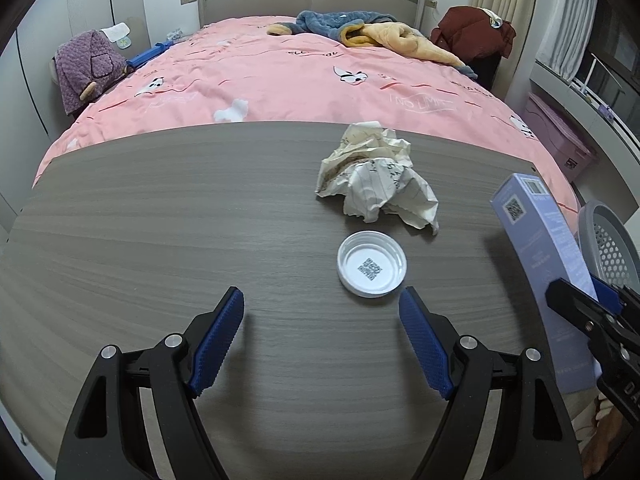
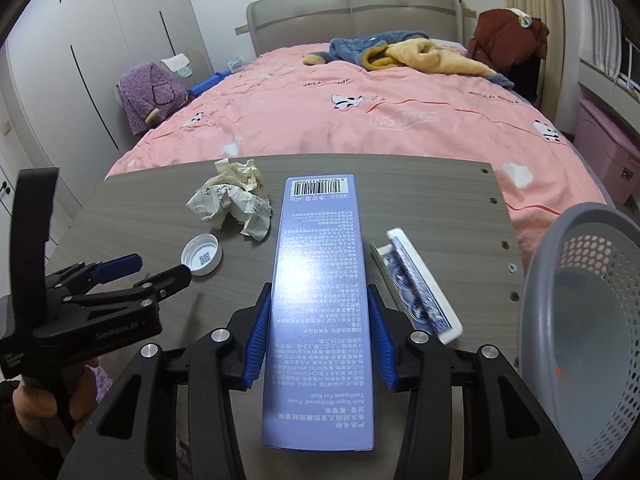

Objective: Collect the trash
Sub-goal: 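Grasp the small white bottle cap with the left gripper while the right holds the box, then carry the white cap and lavender box over the grey basket with both grippers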

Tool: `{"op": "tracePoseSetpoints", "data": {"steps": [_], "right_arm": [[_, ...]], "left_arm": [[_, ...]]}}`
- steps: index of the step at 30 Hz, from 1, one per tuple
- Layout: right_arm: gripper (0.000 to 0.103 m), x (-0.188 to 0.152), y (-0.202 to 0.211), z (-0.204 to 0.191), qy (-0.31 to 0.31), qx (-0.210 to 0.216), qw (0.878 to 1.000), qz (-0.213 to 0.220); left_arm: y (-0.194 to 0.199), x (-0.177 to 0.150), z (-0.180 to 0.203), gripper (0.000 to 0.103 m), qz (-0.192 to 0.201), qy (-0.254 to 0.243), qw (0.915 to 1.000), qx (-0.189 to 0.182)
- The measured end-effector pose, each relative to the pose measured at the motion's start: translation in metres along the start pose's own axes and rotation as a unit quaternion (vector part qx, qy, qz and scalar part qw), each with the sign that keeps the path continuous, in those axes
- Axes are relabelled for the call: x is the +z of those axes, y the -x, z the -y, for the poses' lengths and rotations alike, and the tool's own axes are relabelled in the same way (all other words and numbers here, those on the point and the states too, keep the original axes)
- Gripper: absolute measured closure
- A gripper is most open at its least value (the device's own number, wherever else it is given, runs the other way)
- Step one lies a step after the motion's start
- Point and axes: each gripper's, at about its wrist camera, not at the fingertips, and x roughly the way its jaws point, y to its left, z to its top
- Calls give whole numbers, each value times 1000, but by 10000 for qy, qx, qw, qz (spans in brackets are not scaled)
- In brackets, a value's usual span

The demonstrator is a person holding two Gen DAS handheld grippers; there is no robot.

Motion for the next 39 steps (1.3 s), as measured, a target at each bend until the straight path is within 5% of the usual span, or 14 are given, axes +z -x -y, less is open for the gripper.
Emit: {"op": "tracePoseSetpoints", "data": {"steps": [17,23,39], "right_arm": [[59,-11,27,9,-173,86,9997,123],[59,-10,30,12,-187,79,9997,162],[59,-13,48,22,-279,135,9990,331]], "left_arm": [[-17,15,25,28,11,-275,9996,51],[-18,14,26,64,-39,-345,9994,-1],[42,8,36,64,415,-454,9980,-136]]}}
